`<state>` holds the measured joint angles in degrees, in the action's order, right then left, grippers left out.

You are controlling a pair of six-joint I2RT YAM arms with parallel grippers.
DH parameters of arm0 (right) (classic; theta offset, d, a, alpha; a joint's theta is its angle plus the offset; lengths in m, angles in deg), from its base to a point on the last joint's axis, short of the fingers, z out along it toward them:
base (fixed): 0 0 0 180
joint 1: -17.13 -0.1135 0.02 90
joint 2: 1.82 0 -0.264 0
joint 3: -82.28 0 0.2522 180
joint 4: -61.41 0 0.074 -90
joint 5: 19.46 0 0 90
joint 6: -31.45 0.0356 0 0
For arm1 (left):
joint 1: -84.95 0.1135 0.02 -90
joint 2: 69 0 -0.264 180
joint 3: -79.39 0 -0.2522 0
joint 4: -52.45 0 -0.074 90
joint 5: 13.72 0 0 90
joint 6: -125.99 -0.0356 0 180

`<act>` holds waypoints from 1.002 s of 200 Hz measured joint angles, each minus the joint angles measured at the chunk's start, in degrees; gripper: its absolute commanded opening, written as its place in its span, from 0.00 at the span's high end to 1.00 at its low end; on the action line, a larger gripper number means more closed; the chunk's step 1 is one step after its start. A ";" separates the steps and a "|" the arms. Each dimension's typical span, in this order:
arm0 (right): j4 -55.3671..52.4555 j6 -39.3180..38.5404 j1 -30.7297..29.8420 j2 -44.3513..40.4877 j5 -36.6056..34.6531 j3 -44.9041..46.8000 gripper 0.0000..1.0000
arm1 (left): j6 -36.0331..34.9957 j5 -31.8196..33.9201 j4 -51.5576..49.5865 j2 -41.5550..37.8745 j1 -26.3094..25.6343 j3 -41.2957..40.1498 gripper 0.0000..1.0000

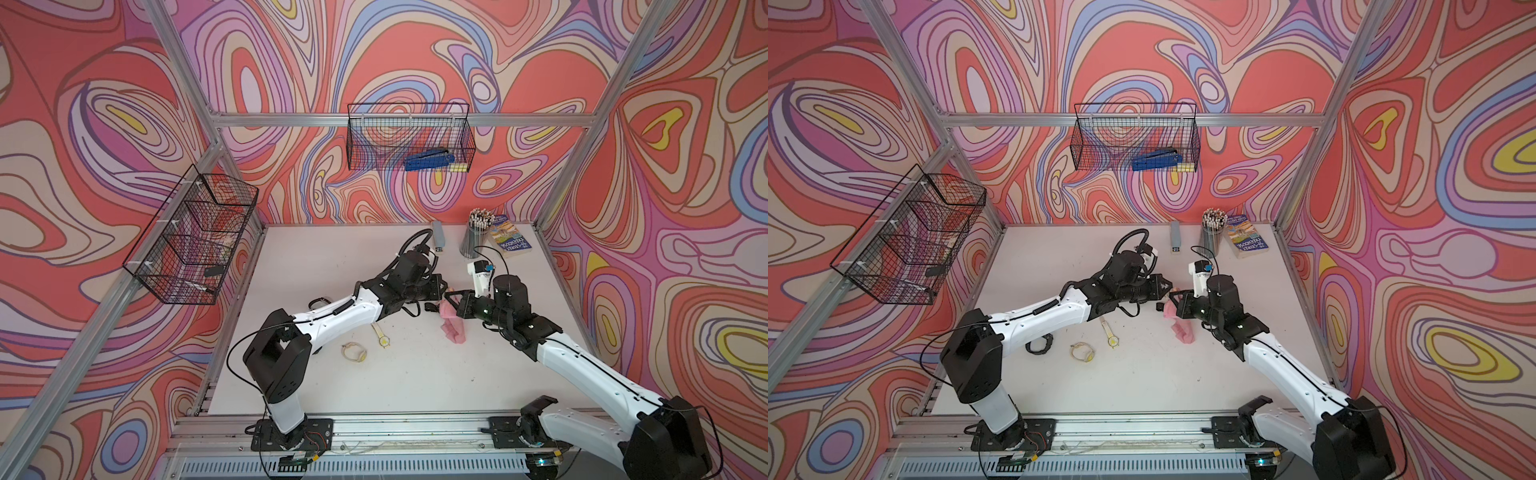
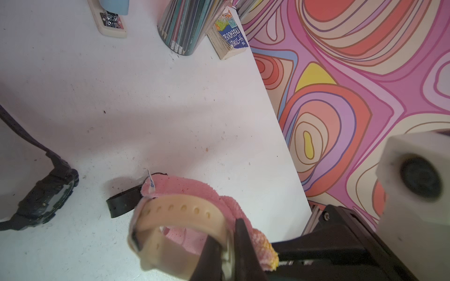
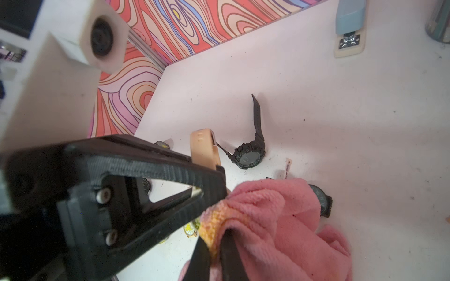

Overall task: Wipe the watch dial
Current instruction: Pick up the watch at the center of the board, then wipe the dirt from the watch dial.

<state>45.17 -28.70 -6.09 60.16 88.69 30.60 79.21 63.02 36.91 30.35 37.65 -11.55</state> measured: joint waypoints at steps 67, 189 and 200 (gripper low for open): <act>20.11 11.85 0.00 -1.73 -1.38 10.84 1.00 | 0.22 -0.57 0.83 -0.04 0.00 -0.24 1.00; 36.09 14.60 -5.38 5.92 -10.82 12.37 1.00 | 5.38 1.42 1.81 0.35 1.64 -0.33 1.00; 34.34 13.51 -6.84 6.27 -12.85 11.37 1.00 | 5.68 1.55 1.38 0.48 1.97 -0.31 1.00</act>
<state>79.51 -15.19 -12.93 66.43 75.84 41.97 84.89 64.57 38.29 30.83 39.61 -11.85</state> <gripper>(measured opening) 0.085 0.109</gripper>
